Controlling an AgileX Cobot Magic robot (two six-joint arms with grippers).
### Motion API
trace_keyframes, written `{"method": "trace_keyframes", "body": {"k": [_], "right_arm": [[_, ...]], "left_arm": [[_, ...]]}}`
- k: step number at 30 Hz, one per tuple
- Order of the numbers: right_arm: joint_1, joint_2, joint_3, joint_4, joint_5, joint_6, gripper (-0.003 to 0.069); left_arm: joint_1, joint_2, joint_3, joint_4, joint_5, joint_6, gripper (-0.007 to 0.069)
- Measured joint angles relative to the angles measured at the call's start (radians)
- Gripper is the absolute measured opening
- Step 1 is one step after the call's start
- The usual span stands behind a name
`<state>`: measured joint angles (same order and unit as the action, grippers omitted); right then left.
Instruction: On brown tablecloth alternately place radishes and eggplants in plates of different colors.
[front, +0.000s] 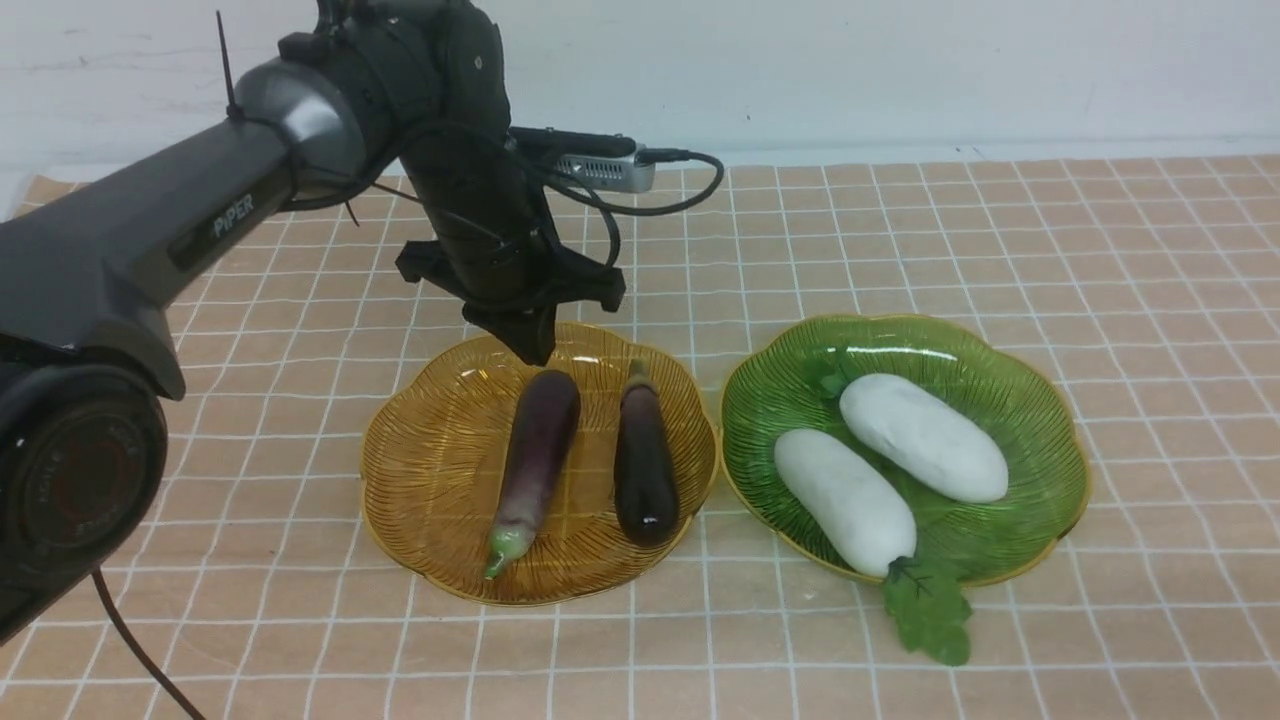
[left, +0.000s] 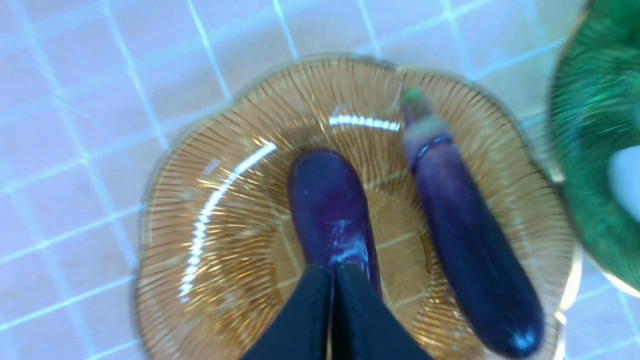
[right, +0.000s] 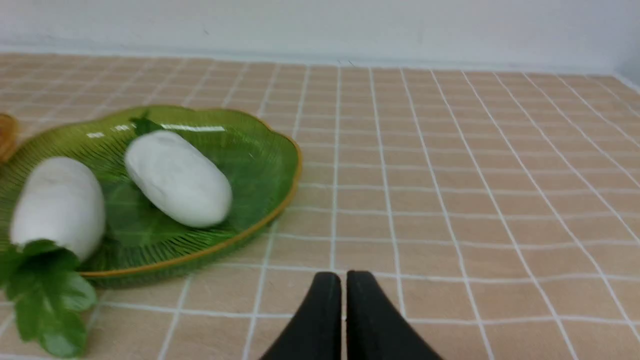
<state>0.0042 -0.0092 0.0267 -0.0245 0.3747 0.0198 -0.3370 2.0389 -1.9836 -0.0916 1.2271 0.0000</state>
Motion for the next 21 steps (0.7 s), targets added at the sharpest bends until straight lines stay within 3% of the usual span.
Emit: {"method": "trace_keyframes", "body": {"k": [6, 12, 17, 21], "right_arm": [[-0.014, 0.0, 0.0, 0.0, 0.008, 0.0, 0.0012], [-0.016, 0.0, 0.0, 0.0, 0.008, 0.0, 0.0012], [-0.016, 0.0, 0.0, 0.0, 0.008, 0.0, 0.0012], [-0.016, 0.0, 0.0, 0.0, 0.008, 0.0, 0.0012]], "left_arm": [[0.0, -0.155, 0.047, 0.026, 0.003, 0.012, -0.0003], [0.0, -0.366, 0.226, 0.062, 0.005, 0.014, -0.0003], [-0.002, -0.709, 0.554, 0.076, -0.005, 0.0, -0.0003], [-0.005, -1.016, 0.921, 0.071, -0.187, -0.016, -0.0003]]}}
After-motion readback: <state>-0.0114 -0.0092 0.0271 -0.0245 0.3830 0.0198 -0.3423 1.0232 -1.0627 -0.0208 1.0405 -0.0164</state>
